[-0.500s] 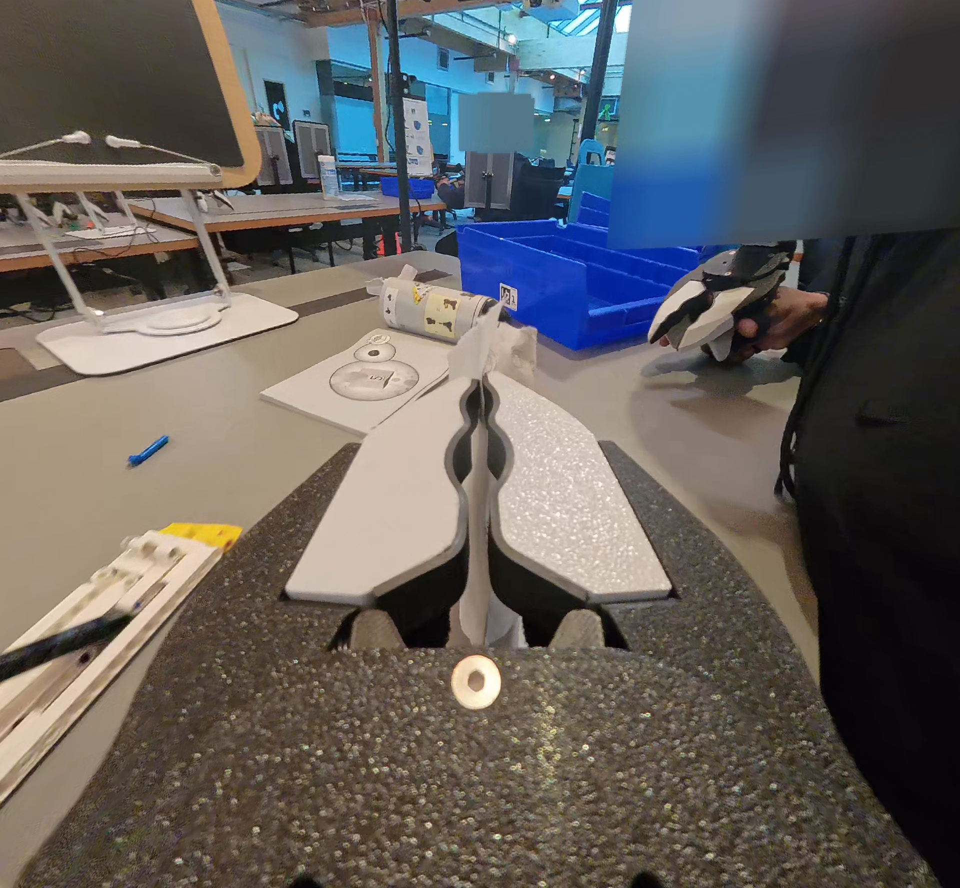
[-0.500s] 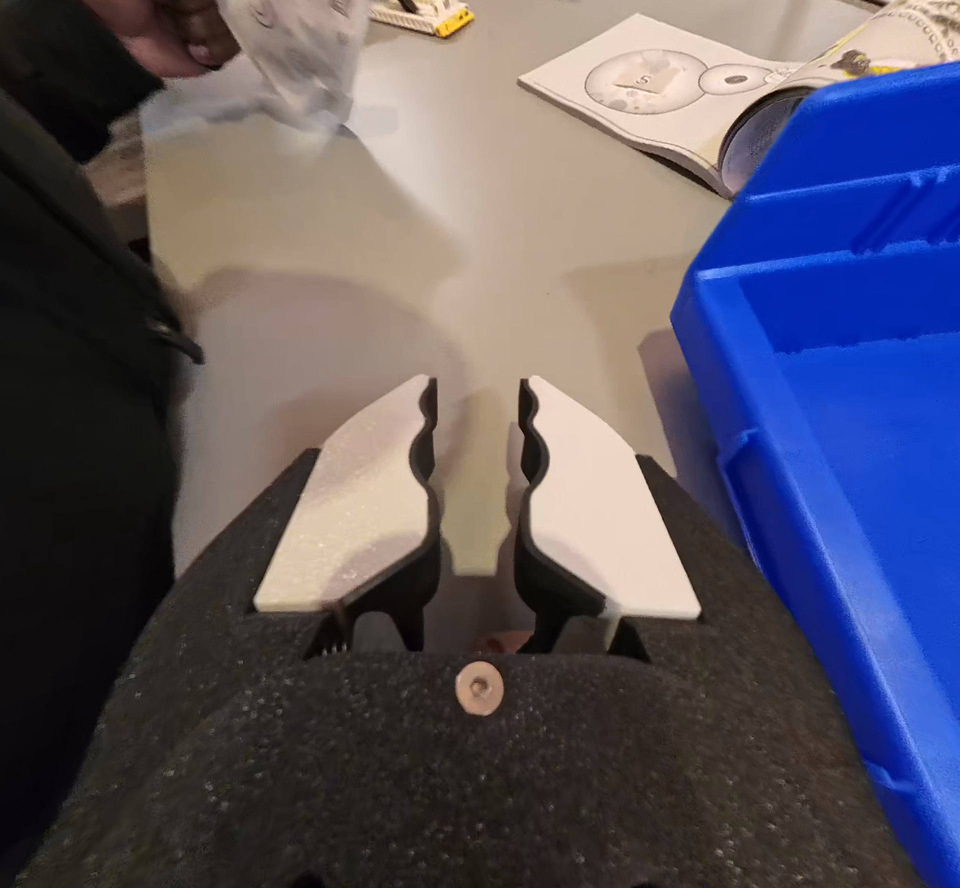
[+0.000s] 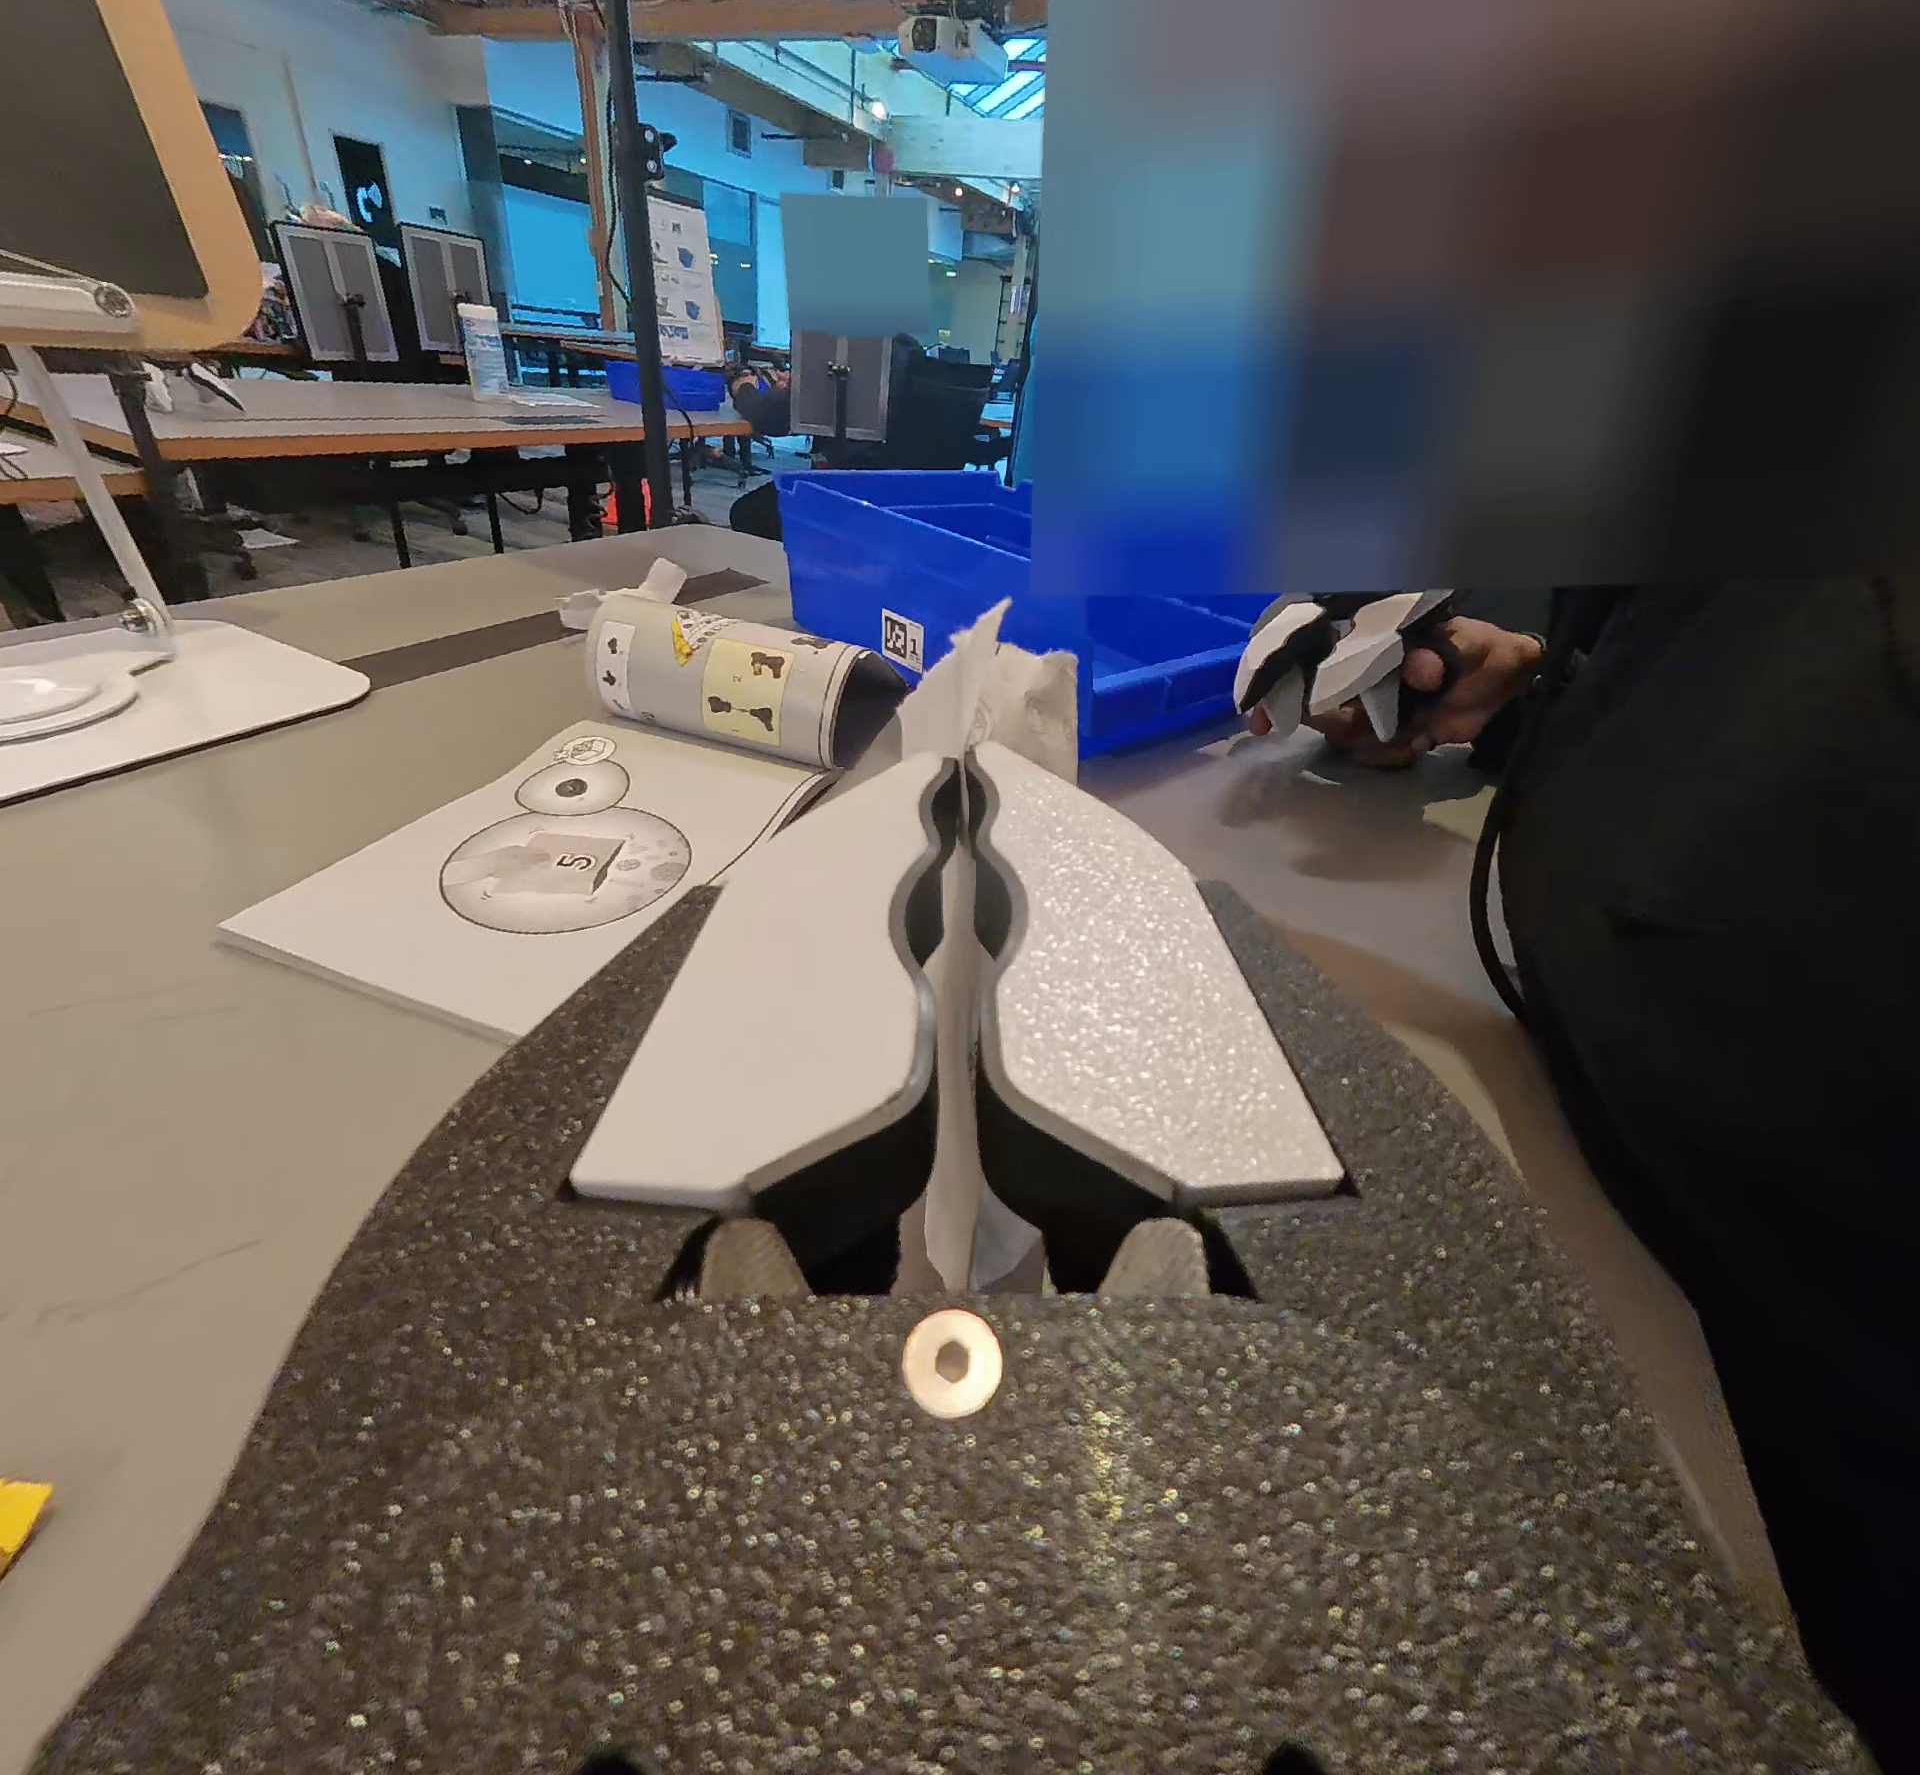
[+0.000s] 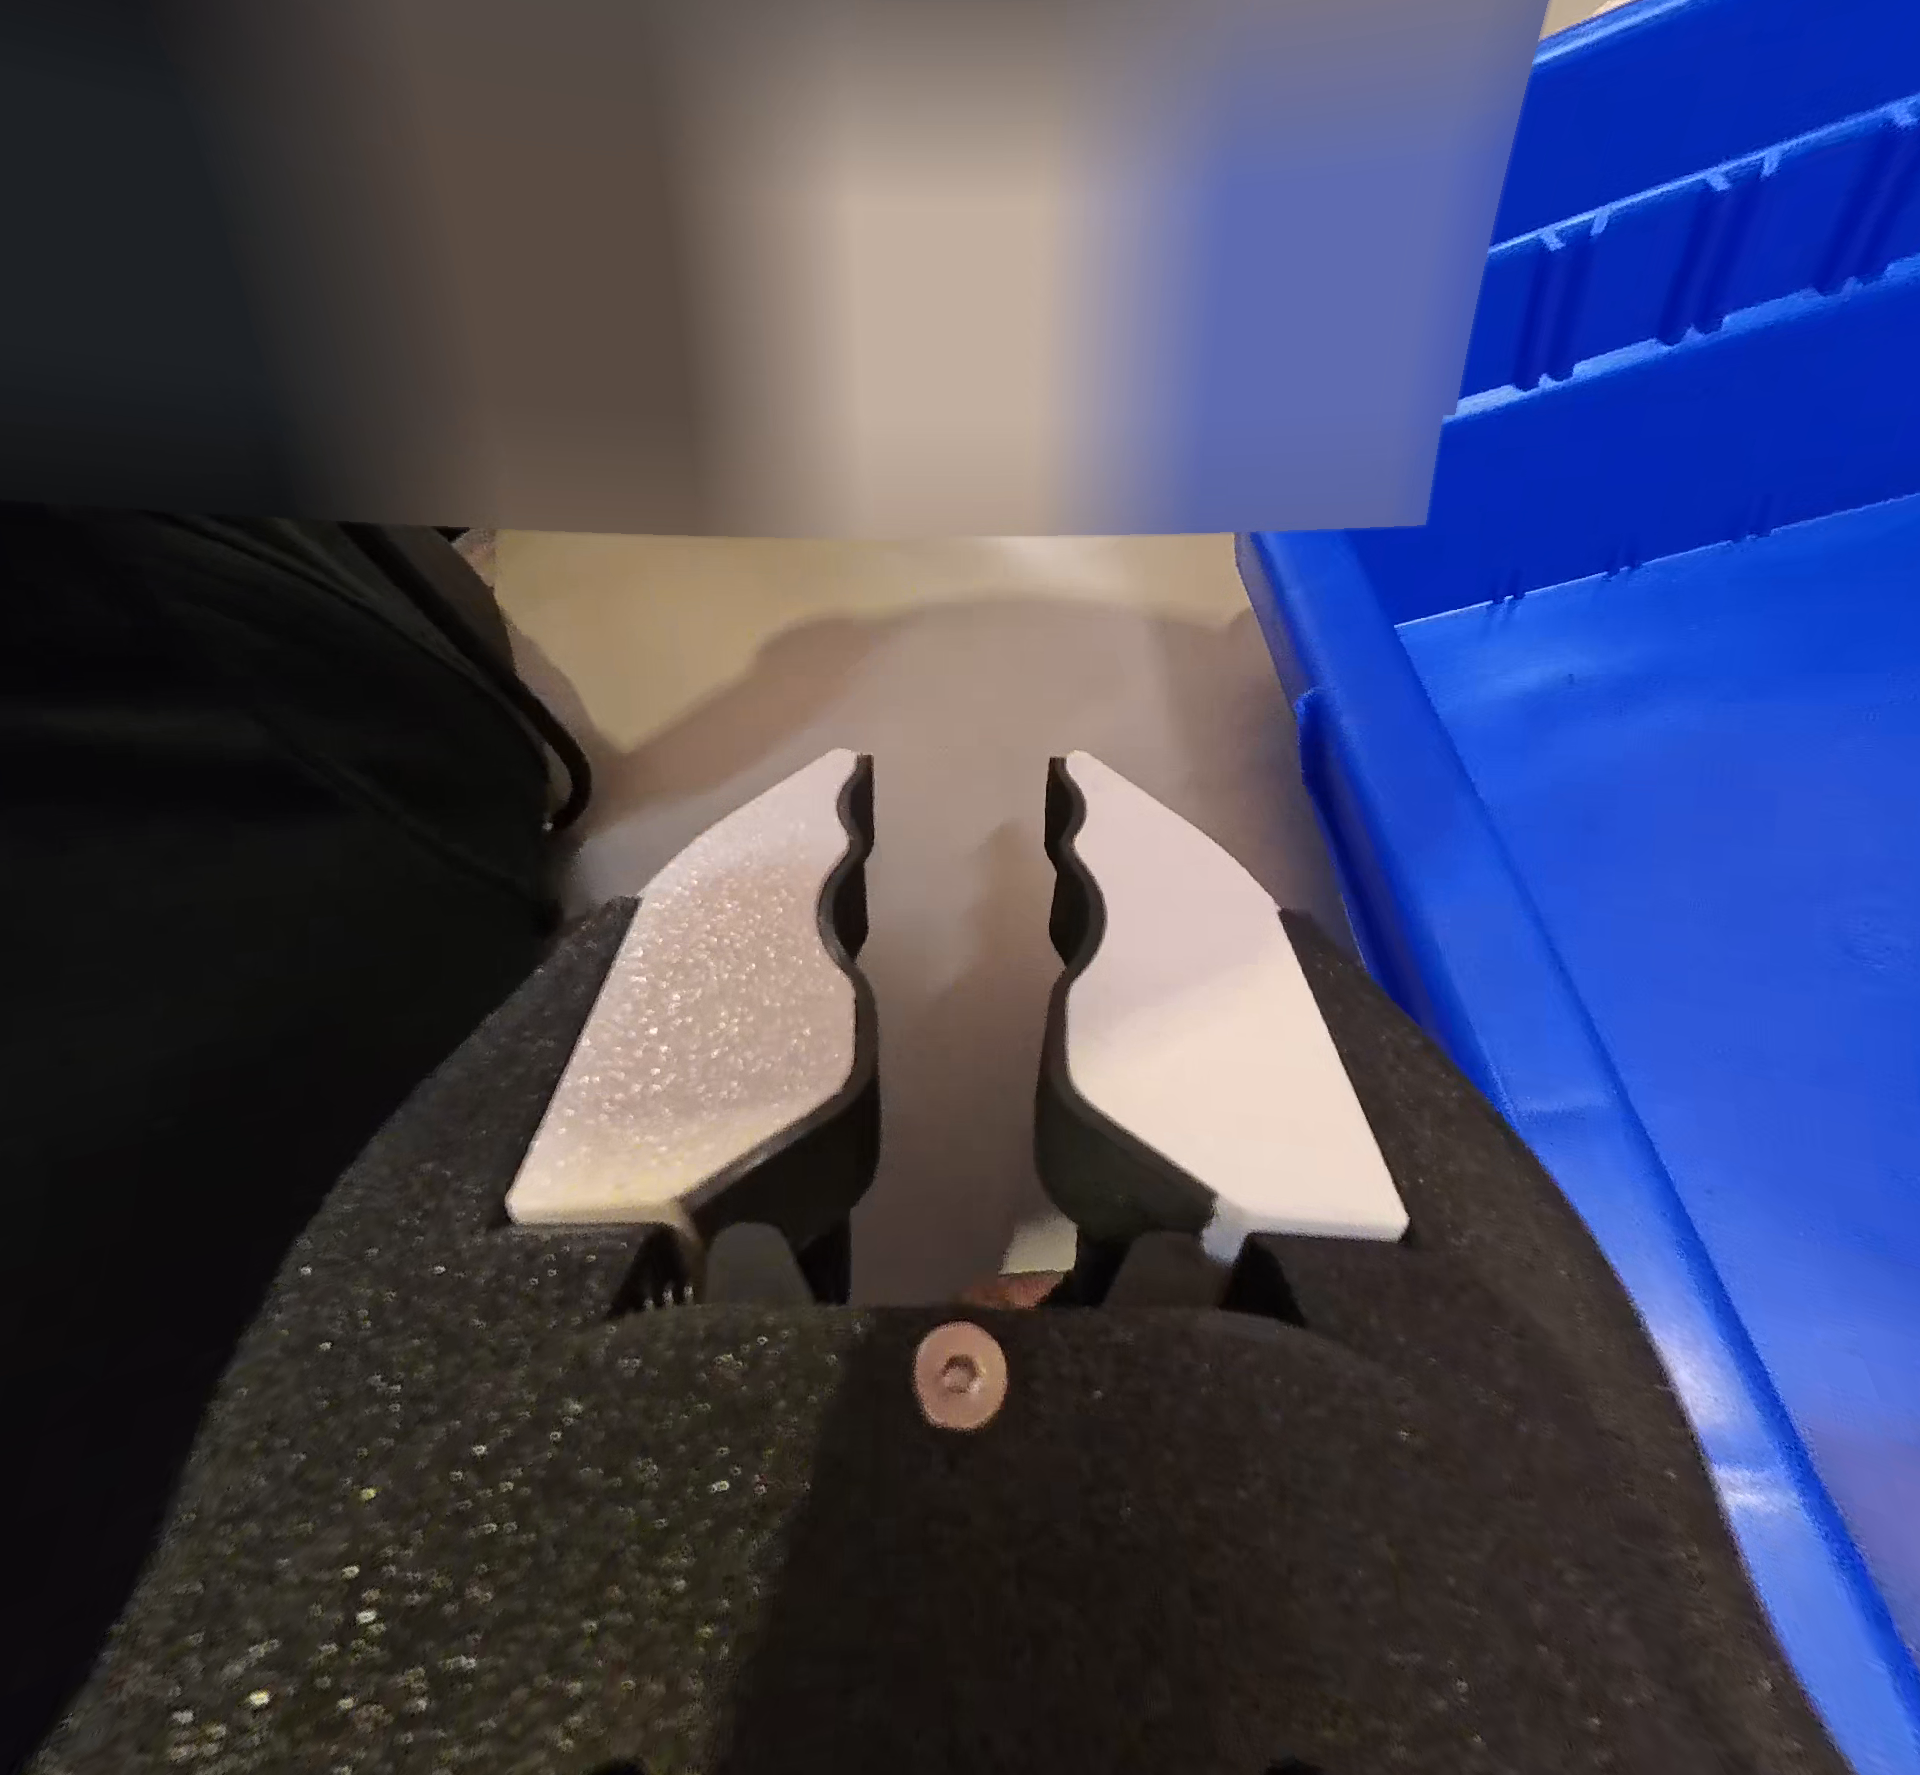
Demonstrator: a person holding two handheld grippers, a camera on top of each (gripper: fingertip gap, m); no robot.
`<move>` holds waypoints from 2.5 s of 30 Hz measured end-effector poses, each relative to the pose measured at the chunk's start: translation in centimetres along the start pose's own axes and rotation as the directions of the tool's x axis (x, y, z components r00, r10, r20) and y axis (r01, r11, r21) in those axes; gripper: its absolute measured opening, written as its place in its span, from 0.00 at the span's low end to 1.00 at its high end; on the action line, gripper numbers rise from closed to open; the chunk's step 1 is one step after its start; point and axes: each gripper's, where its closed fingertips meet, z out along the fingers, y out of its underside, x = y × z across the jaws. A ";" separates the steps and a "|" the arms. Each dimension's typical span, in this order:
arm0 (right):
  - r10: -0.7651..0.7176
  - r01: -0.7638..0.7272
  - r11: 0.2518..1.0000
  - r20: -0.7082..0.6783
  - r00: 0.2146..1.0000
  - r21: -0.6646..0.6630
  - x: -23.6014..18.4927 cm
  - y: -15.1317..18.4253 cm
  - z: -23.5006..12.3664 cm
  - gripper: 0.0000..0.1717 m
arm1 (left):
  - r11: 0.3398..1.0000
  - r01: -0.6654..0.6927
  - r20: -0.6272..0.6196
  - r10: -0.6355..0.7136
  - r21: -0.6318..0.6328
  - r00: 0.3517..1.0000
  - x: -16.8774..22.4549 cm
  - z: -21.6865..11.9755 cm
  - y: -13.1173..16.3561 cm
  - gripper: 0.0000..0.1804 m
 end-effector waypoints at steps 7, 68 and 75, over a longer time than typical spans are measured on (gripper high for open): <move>-0.151 0.143 0.988 -0.167 0.974 -0.057 1.6 -0.2 -0.2 0.20 | 0.999 -0.001 -0.009 0.002 0.038 1.000 0.1 -0.2 0.2 0.00; -0.237 0.184 0.960 0.269 0.933 0.209 -18.7 -10.2 17.2 0.16 | 0.899 0.214 -0.263 -0.116 0.382 0.958 8.6 -10.1 -3.1 0.00; -0.130 0.045 0.968 0.342 0.931 0.246 -18.9 -11.6 17.9 0.09 | 0.861 0.302 -0.284 -0.195 0.408 0.939 7.3 -11.0 -3.4 0.00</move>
